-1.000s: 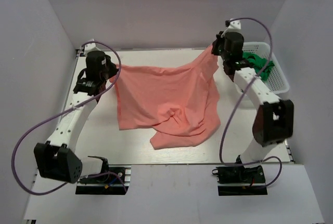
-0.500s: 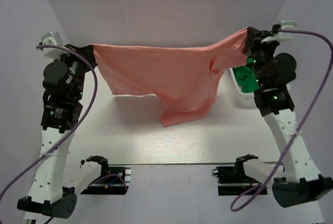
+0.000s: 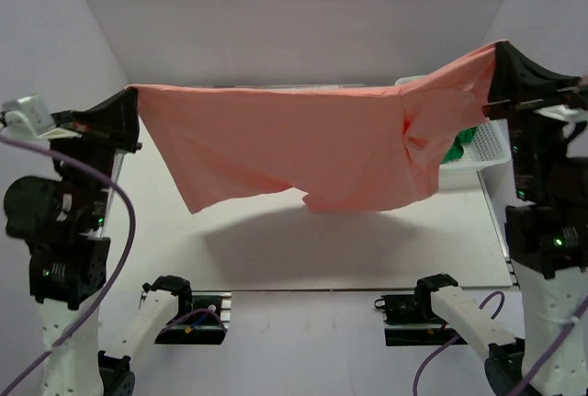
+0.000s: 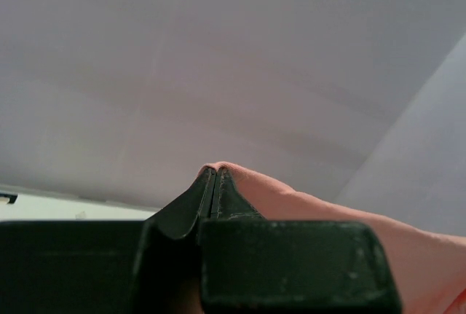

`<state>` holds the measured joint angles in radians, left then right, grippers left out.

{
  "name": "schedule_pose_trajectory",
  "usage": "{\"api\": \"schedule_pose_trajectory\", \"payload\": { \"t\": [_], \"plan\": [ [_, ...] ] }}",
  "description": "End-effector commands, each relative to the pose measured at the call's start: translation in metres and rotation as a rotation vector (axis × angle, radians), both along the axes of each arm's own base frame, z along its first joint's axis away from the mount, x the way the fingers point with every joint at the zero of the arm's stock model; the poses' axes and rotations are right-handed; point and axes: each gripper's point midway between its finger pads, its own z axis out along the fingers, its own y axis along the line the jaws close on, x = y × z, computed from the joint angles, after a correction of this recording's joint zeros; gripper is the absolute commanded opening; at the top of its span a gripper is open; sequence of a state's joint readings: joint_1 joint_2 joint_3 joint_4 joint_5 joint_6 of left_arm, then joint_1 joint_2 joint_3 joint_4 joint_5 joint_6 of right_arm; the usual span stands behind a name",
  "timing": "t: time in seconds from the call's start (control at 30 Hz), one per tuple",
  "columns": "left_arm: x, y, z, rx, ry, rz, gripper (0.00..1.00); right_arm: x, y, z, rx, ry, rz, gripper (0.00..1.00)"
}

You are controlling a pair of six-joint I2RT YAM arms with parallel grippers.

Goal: Fold and stack the t-shirts
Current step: Flatten out the tshirt

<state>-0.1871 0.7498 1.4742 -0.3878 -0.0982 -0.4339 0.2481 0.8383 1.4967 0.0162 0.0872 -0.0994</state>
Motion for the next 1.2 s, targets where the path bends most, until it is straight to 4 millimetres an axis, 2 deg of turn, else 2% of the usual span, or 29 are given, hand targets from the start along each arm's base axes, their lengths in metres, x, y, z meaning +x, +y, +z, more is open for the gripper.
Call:
{"api": "schedule_pose_trajectory", "payload": {
  "t": [0.0,0.13,0.17,0.27,0.3,0.47,0.6,0.7,0.73,0.8,0.83,0.9,0.93,0.97,1.0,1.03,1.07,1.13,1.17],
  "plan": [
    [-0.038,0.000,0.027,0.031,-0.098,-0.032,0.00,-0.060,-0.007,0.041,-0.040,-0.156,0.015,0.00],
    [-0.074,0.004,0.046,0.010,-0.176,-0.046,0.00,-0.096,-0.004,0.054,-0.064,-0.211,0.061,0.00],
    [-0.082,0.001,0.048,0.018,-0.194,-0.066,0.00,-0.114,-0.008,0.063,-0.059,-0.247,0.066,0.00],
    [-0.100,-0.003,0.056,0.032,-0.232,-0.101,0.00,-0.139,-0.004,0.074,-0.079,-0.301,0.105,0.00],
    [-0.111,-0.003,0.062,0.026,-0.256,-0.114,0.00,-0.153,-0.004,0.082,-0.086,-0.328,0.124,0.00],
    [-0.137,-0.005,0.066,0.035,-0.292,-0.144,0.00,-0.186,-0.005,0.087,-0.091,-0.376,0.153,0.00],
    [-0.145,-0.005,0.067,0.039,-0.302,-0.152,0.00,-0.192,-0.004,0.086,-0.101,-0.391,0.160,0.00],
    [-0.137,-0.005,0.060,0.037,-0.275,-0.145,0.00,-0.179,0.000,0.079,-0.100,-0.363,0.171,0.00],
    [-0.127,-0.007,0.057,0.030,-0.251,-0.151,0.00,-0.165,0.004,0.071,-0.100,-0.333,0.179,0.00],
    [-0.106,-0.011,0.042,0.026,-0.191,-0.158,0.00,-0.152,0.007,0.066,-0.093,-0.309,0.190,0.00],
    [-0.089,-0.011,0.032,0.012,-0.147,-0.146,0.00,-0.137,0.011,0.058,-0.093,-0.288,0.191,0.00],
    [-0.072,-0.010,0.020,0.007,-0.091,-0.124,0.00,-0.122,0.015,0.046,-0.090,-0.247,0.205,0.00],
    [-0.068,-0.007,0.016,-0.010,-0.077,-0.106,0.00,-0.105,0.020,0.036,-0.093,-0.236,0.207,0.00],
    [-0.052,-0.007,0.001,-0.007,-0.023,-0.096,0.00,-0.099,0.024,0.028,-0.099,-0.223,0.219,0.00],
    [-0.046,-0.009,-0.007,-0.016,0.001,-0.100,0.00,-0.083,0.028,0.013,-0.103,-0.184,0.225,0.00],
    [-0.034,-0.006,-0.021,-0.021,0.041,-0.073,0.00,-0.080,0.030,0.010,-0.089,-0.188,0.240,0.00],
    [-0.029,-0.005,-0.031,-0.033,0.073,-0.063,0.00,-0.060,0.035,-0.011,-0.092,-0.138,0.245,0.00],
    [-0.018,0.002,-0.048,-0.051,0.124,-0.016,0.00,-0.047,0.037,-0.020,-0.059,-0.112,0.253,0.00],
    [-0.010,0.004,-0.063,-0.050,0.165,0.004,0.00,-0.036,0.040,-0.028,-0.063,-0.085,0.255,0.00]
  ]
}}
